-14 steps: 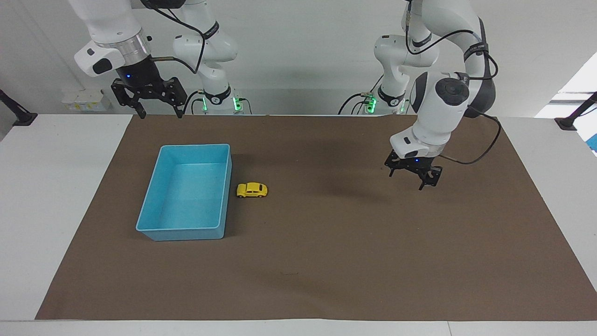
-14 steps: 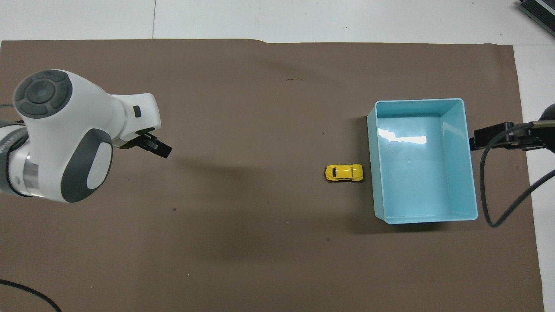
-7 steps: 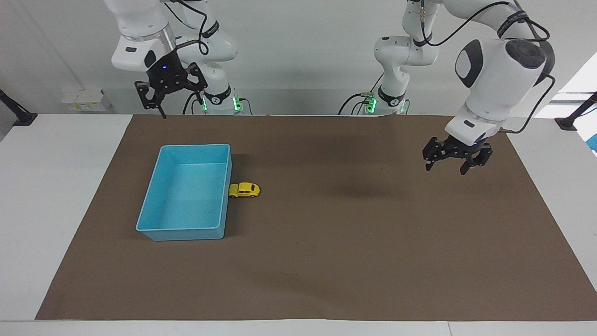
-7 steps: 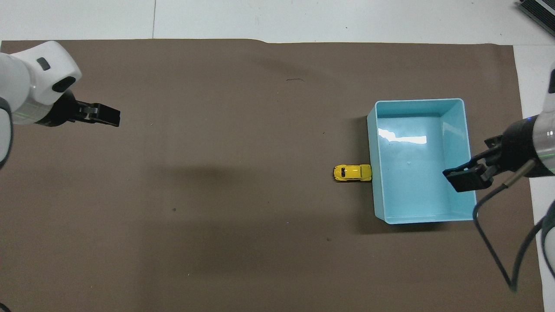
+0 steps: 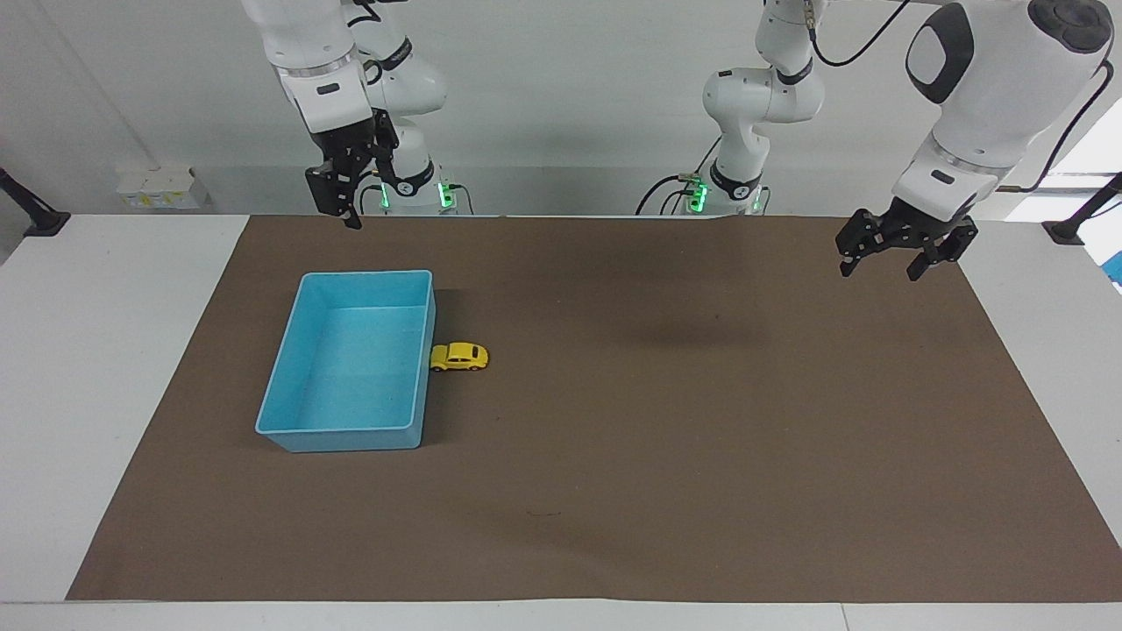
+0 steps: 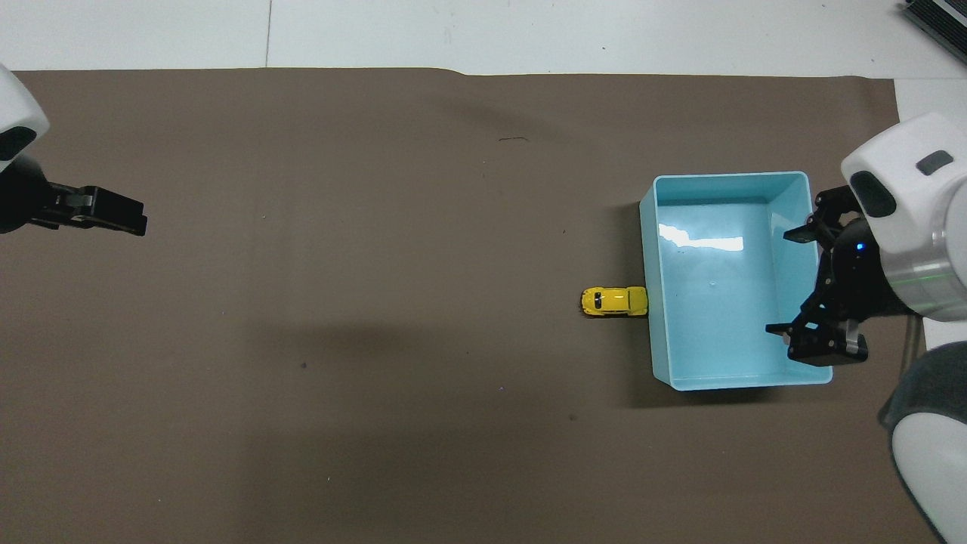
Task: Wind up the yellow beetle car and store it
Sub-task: 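Reach the right gripper toward the yellow car beside the bin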
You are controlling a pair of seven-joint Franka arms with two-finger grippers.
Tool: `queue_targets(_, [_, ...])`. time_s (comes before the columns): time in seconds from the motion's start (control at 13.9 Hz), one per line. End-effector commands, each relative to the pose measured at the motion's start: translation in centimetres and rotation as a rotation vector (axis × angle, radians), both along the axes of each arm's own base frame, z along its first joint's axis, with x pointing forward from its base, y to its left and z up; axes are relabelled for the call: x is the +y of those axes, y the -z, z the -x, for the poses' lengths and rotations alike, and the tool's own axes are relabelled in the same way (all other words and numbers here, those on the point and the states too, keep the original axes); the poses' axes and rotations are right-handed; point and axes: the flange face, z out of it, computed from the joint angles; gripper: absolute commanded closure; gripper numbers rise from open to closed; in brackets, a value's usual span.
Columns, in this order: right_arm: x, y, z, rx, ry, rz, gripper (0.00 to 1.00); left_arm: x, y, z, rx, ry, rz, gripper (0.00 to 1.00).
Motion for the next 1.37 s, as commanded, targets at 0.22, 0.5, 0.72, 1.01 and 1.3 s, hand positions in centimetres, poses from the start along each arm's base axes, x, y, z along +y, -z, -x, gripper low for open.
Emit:
queue_targets(0.22, [6.1, 9.8, -3.4, 0.045, -0.191, 0.008, 0.0, 1.5, -0.8, 2.3, 0.016, -0.026, -0.018, 0.0])
queue_targets(0.5, [6.9, 17.4, -2.7, 0.041, -0.212, 0.016, 0.0, 2.3, -0.6, 2.8, 0.065, -0.043, -0.023, 0.0])
queue_targets(0.72, [6.4, 20.3, -2.1, 0.046, -0.229, 0.025, 0.0, 2.2, -0.7, 2.8, 0.064, -0.043, -0.023, 0.0])
queue_targets(1.01, [6.8, 25.7, -0.8, 0.017, -0.254, 0.037, 0.0, 2.2, -0.7, 2.8, 0.062, -0.043, -0.021, 0.0])
queue_targets(1.3, [7.1, 30.3, -1.8, -0.001, -0.27, 0.047, 0.0, 2.2, -0.7, 2.8, 0.064, -0.042, -0.023, 0.0])
